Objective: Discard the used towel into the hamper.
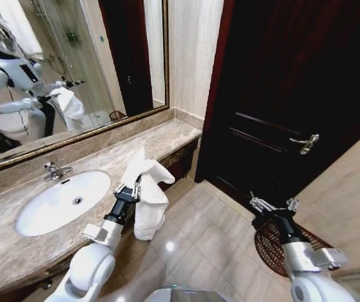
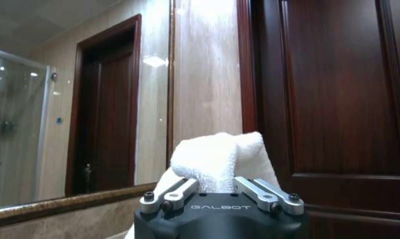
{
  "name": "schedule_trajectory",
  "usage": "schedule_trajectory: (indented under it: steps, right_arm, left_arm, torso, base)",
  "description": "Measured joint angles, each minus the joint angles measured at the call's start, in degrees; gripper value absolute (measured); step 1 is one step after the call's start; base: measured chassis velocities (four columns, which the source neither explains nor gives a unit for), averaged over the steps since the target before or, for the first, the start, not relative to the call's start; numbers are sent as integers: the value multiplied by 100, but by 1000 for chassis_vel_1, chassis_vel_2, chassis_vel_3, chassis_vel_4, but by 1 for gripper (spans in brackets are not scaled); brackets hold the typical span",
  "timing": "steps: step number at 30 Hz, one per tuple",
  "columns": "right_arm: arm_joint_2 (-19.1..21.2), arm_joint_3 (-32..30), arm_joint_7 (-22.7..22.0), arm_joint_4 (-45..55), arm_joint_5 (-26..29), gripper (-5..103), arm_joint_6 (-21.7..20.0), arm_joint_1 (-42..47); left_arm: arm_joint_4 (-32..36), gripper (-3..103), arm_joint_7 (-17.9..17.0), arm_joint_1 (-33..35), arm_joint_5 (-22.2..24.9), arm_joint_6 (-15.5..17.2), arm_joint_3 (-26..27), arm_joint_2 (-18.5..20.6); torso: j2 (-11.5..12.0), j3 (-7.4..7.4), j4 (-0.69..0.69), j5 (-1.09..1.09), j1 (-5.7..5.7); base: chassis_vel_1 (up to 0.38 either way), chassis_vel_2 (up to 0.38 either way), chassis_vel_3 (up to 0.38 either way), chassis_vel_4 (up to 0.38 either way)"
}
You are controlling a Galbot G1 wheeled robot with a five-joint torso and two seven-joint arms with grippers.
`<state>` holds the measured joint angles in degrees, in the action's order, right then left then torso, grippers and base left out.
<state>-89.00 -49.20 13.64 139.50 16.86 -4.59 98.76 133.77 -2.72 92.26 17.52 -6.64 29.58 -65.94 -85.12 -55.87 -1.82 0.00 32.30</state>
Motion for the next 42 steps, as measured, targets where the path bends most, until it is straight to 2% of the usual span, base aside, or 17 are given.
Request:
schedule_trajectory:
  steps: [11,19,42]
  right_arm:
    - [62,-131,-140,68,-8,100,133,410]
    - [54,-79,-275,111,-52,100,216,458]
    - [-2,-200,-387,-71,-30,100,377,369]
  left_arm:
    - [-109,7,-25,73,-144,25,-131,-255]
    - [-245,7,-74,144,-267,-171,-124,-395]
    - [-435,7,68,-11,-317,-348,-110,-416]
  torso:
    - [0,0,0,-1,1]
    - [0,0,-1,0,0]
    - [0,0,2,0,1]
  base:
    - [0,0,0,0]
    - [0,0,0,0]
    - [-88,-87,-92,-83]
